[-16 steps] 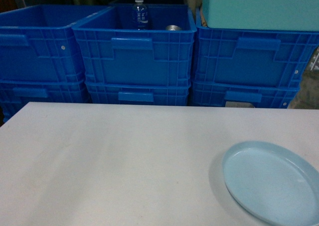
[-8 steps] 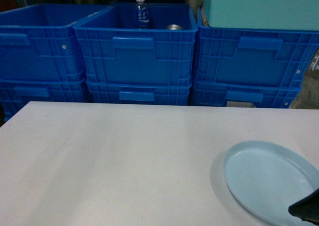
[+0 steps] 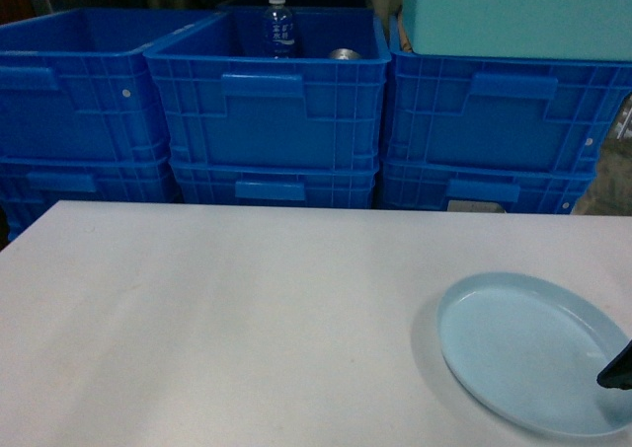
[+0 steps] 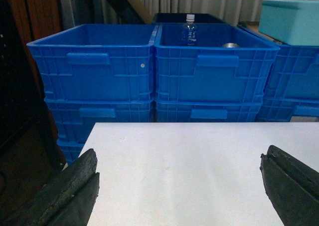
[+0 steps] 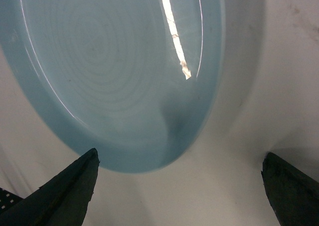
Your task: Place blue tray on left shelf second layer neatly
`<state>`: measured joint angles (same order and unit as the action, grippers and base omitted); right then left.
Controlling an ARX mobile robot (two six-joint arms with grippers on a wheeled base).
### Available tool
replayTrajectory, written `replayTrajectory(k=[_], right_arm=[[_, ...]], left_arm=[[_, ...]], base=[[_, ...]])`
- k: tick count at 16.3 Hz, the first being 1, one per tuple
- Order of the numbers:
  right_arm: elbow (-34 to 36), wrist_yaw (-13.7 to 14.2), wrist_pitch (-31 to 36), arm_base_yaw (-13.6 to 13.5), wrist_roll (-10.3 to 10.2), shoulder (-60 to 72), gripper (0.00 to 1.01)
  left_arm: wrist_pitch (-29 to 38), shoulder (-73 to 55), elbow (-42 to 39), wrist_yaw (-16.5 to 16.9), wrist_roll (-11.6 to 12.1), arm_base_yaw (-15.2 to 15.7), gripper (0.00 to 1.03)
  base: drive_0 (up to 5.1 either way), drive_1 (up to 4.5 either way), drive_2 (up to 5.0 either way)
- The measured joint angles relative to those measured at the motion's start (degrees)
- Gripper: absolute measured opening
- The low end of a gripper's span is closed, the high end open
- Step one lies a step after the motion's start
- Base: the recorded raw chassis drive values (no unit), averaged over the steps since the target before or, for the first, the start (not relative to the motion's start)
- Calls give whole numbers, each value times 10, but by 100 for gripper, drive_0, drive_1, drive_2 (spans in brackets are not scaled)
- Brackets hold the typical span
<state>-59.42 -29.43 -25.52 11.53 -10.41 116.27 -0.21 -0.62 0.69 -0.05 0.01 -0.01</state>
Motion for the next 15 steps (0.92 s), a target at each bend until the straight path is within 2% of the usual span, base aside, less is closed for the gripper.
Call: replayTrajectory(k=[2,5,6,8,11,13,15], right_arm=[[-10,5,25,-11,-11,12,98],[-35,40,20,-33,-58,27,98],[-40,50,15,-37,-65,31,96],[-45,66,9,-37,-70,42,78],[-40,86,15,-36,-67,48,46],[-38,88,20,-36,-66,50,26],[-33,81,30,-37,-67,53,1]], left_arm=[[0,0,0,0,0,0,98],[0,0,0,0,0,0,98],[0,0,0,0,0,0,98],[0,0,0,0,0,0,98],[0,0,0,0,0,0,98],[0,0,0,0,0,0,98],[0,0,0,0,0,0,98]], base=[[0,0,0],[0,0,0],[0,0,0],[0,0,0],[0,0,0],[0,0,0],[0,0,0]])
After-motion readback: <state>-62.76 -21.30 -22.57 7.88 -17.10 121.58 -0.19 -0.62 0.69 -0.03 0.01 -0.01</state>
